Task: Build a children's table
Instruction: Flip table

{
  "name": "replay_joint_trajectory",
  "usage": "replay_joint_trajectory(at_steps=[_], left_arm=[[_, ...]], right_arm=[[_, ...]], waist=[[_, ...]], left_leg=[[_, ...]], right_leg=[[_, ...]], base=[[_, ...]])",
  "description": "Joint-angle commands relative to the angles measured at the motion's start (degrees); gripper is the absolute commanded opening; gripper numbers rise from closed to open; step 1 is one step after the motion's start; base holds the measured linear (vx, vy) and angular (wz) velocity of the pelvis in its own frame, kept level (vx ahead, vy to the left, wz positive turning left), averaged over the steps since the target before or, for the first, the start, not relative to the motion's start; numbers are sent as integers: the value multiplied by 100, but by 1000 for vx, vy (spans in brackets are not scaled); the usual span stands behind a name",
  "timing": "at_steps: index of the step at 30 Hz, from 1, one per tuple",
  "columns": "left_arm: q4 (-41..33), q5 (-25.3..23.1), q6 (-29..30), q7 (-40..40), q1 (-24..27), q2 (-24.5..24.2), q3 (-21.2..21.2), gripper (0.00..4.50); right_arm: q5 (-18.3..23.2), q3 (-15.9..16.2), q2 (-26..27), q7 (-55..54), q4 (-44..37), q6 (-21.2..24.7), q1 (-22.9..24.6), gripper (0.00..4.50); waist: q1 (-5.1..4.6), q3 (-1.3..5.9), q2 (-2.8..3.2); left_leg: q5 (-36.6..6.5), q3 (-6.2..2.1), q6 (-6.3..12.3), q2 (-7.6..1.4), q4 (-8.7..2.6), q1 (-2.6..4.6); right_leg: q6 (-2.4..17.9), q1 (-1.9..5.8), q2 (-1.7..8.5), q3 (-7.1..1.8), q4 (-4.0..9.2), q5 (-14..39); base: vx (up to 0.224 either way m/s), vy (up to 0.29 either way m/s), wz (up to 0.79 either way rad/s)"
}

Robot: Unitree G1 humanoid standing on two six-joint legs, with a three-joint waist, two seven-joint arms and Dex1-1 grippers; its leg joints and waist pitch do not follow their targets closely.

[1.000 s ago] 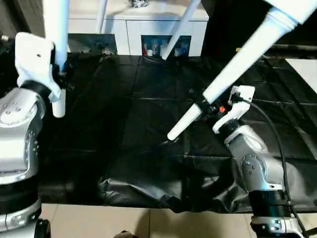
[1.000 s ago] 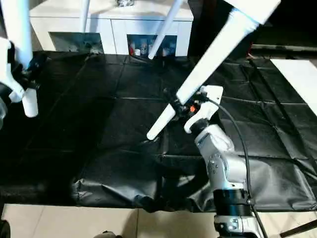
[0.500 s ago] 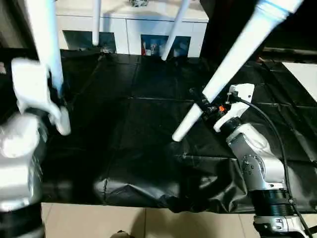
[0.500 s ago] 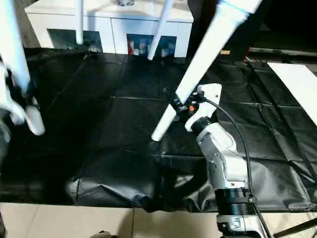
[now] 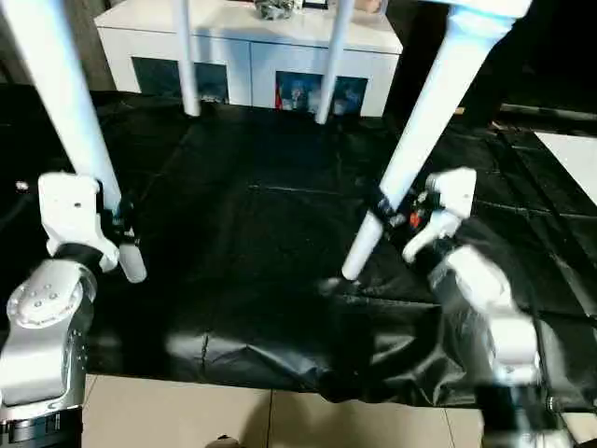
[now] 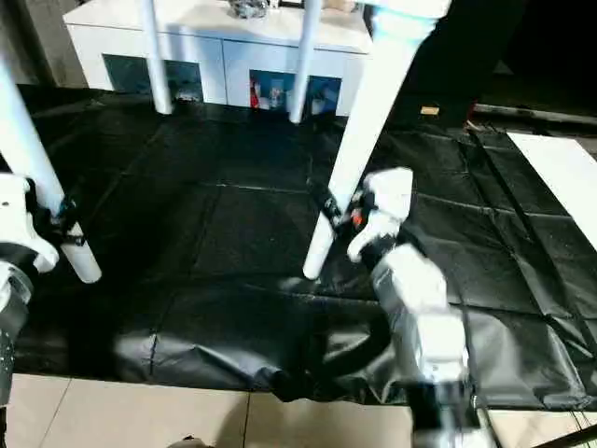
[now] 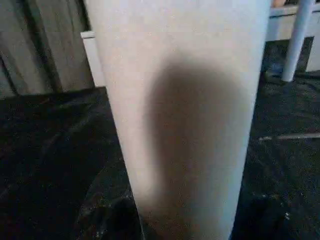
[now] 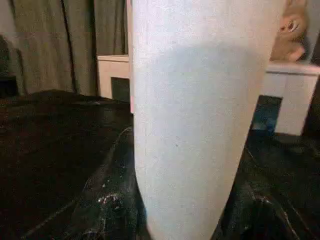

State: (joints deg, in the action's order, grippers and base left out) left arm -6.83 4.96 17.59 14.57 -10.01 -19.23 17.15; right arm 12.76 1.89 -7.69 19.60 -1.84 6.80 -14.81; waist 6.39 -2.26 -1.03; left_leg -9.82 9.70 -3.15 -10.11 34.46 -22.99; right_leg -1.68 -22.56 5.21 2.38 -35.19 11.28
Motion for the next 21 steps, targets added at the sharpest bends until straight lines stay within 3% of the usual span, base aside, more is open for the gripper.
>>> replay_joint_trajectory(at_steps=[1, 4, 5, 7, 10, 11, 12, 13, 14, 15, 17, 18, 21], left_arm=[[63, -340, -239, 250, -10, -159, -568, 163], [158, -335, -315, 262, -17, -173, -578, 163], [207, -347, -317, 260, -39, -193, -596, 163], [243, -367, -311, 255, -59, -215, -624, 163], [233, -416, -315, 200, -17, -224, -653, 163], [225, -487, -360, 125, 18, -236, -648, 163], [222, -539, -397, 71, 40, -246, -644, 163], [224, -455, -359, 138, 83, -260, -634, 163], [223, -379, -351, 210, 103, -265, -624, 163], [200, -319, -342, 242, 137, -271, -594, 219], [114, -197, -320, 287, 244, -293, -509, 237], [90, -191, -324, 288, 278, -304, -495, 247], [10, -119, -392, 311, 422, -316, -418, 271]], right_arm=[[-783, 207, -207, -266, -90, -325, 167, 153], [-935, 140, -230, -405, -81, -405, 261, 153], [-872, 58, -167, -465, -30, -395, 281, 153], [-713, 10, -103, -431, 79, -356, 281, 153], [-443, -5, -45, -326, 336, -235, 258, 153], [-556, 59, -89, -370, 412, -240, 258, 153], [-656, 106, -124, -414, 462, -256, 259, 153], [-602, 135, -112, -355, 509, -276, 277, 153], [-538, 140, -93, -299, 511, -289, 289, 153], [-483, 140, -66, -266, 485, -318, 310, 188], [-393, 114, 25, -266, 408, -402, 359, 223], [-363, 112, 39, -246, 386, -408, 372, 226], [-295, 120, 81, -195, 337, -462, 429, 244]], waist=[[-58, 315, 209], [-73, 285, 204], [-57, 283, 391], [-99, 251, 301], [-88, 230, 293], [-95, 231, 248], [-88, 241, 268], [-97, 241, 244], [-100, 243, 272], [-113, 237, 201], [-124, 243, 209], [-133, 249, 178], [-149, 240, 194]], left_leg=[[-2197, -125, -501, -241, -569, 222], [-2614, -126, -532, -248, -590, 262], [-2757, -156, -591, -239, -596, 280], [-3080, -157, -593, -231, -605, 286], [-3226, -171, -539, -235, -619, 304], [-3212, -171, -534, -244, -624, 305], [-3164, -178, -539, -242, -624, 300], [-3114, -174, -535, -245, -630, 288], [-3147, -180, -552, -247, -637, 295], [-3176, -172, -538, -251, -641, 290], [-3186, -187, -519, -248, -651, 269], [-3170, -185, -513, -250, -651, 268], [-3143, -173, -487, -249, -647, 264]], right_leg=[[675, 101, 184, -177, 408, 811], [647, 62, 182, -189, 452, 1209], [633, 43, 195, -196, 447, 1323], [595, 47, 184, -191, 512, 1616], [598, 45, 223, -208, 554, 2018], [584, 43, 217, -208, 565, 2012], [592, 54, 219, -209, 546, 1956], [595, 55, 212, -207, 547, 1871], [595, 49, 209, -205, 543, 1857], [580, 49, 201, -203, 551, 1879], [552, 54, 210, -205, 542, 1927], [541, 59, 208, -202, 540, 1925], [604, 42, 215, -217, 544, 1911]], base=[[0, 0, 0], [0, 0, 0], [0, 0, 0], [0, 0, 0], [0, 0, 0], [0, 0, 0], [0, 0, 0], [0, 0, 0], [0, 0, 0], [0, 0, 0], [0, 0, 0], [0, 0, 0], [0, 0, 0]])
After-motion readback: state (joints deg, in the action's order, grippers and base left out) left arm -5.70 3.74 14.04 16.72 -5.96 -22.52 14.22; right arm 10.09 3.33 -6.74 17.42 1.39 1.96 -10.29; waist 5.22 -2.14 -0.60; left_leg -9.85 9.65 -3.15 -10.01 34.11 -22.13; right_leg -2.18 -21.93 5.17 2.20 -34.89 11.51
